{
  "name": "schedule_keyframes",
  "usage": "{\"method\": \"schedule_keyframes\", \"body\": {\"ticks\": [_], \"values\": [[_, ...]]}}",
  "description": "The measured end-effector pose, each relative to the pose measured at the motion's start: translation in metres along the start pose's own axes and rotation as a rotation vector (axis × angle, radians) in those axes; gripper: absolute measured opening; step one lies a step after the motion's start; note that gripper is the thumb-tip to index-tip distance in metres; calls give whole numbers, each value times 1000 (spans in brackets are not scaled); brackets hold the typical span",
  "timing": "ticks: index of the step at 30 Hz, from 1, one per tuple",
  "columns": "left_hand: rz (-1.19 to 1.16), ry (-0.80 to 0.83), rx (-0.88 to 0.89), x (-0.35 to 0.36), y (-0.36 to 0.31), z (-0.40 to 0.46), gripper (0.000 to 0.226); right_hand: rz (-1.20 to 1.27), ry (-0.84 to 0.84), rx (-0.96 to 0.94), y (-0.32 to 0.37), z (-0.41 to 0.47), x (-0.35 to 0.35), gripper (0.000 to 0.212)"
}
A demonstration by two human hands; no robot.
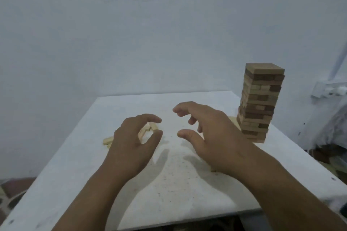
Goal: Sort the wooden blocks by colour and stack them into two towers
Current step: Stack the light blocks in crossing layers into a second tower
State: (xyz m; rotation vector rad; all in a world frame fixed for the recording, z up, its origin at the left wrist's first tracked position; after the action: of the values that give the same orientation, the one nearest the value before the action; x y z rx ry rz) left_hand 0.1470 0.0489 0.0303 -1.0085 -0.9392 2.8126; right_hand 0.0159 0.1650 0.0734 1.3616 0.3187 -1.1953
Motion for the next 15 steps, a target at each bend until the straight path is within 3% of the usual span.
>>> {"method": "schedule_keyframes", "body": {"ticks": [7,12,15], "values": [[400,305,-212,-24,77,-43,16,-82,207,48,11,56,115,39],[333,274,-159,-29,84,-50,20,-381,227,53,4,83,171,33],[271,230,-116,-31,87,-52,24,-359,120,23,9,83,171,24]]}}
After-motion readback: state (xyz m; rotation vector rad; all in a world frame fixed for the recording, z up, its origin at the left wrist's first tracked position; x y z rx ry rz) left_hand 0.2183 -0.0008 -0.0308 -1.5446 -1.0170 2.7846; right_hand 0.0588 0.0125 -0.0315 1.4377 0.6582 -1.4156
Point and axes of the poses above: each hand's wrist, its own z-axis towards the middle knuckle, its own x-axis out of the palm, y = z × x, the point moved 8 cm from there along z, towards the middle knuckle, and after that the axes turned 15 degrees about x, right-handed, at the moved point
